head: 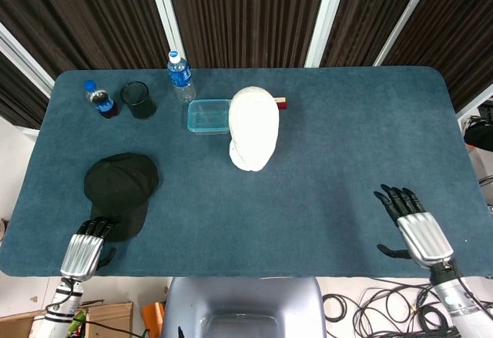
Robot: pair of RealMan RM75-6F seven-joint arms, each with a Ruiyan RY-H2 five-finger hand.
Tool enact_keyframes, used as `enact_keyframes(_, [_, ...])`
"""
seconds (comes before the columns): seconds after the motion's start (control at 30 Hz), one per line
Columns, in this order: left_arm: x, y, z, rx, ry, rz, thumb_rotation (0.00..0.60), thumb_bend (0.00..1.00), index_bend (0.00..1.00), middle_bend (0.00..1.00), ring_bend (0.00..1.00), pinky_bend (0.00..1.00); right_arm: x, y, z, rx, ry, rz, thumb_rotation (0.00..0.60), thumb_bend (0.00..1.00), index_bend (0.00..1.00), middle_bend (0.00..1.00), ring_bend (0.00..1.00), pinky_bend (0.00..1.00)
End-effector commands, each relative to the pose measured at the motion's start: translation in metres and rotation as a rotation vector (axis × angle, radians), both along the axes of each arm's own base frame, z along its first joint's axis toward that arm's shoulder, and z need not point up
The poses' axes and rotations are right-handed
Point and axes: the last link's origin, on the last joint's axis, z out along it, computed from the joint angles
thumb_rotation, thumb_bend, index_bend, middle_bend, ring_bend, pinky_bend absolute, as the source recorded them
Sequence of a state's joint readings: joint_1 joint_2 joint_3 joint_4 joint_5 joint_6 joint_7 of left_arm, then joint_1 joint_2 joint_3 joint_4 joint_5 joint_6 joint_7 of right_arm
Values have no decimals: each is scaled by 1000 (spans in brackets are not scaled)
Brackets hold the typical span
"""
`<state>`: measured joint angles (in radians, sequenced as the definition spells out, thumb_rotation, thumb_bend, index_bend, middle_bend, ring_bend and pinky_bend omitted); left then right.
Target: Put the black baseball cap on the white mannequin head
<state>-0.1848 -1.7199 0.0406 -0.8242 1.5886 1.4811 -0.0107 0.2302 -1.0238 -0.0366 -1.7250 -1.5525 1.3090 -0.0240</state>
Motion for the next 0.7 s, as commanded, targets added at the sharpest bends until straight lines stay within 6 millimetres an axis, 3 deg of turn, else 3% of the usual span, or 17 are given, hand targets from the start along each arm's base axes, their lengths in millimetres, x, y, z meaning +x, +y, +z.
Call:
enact_keyframes(0.03, [0, 7, -5, 11, 23, -9, 600, 290, 330, 312, 236, 301, -6, 0, 5, -11, -7, -15, 600, 73, 0, 0, 0, 0])
enact_keyframes(0.5, [-4, 24, -12, 41, 130, -38, 600, 291, 390, 380, 286, 303, -15, 1, 6, 14, -19, -48, 600, 72, 0, 0, 0, 0])
enact_keyframes(0.7, [-1, 33, -13, 70, 148, -77, 600, 294, 484, 481, 375, 342, -15, 1, 6, 21, -23, -48, 600, 72, 0, 0, 0, 0])
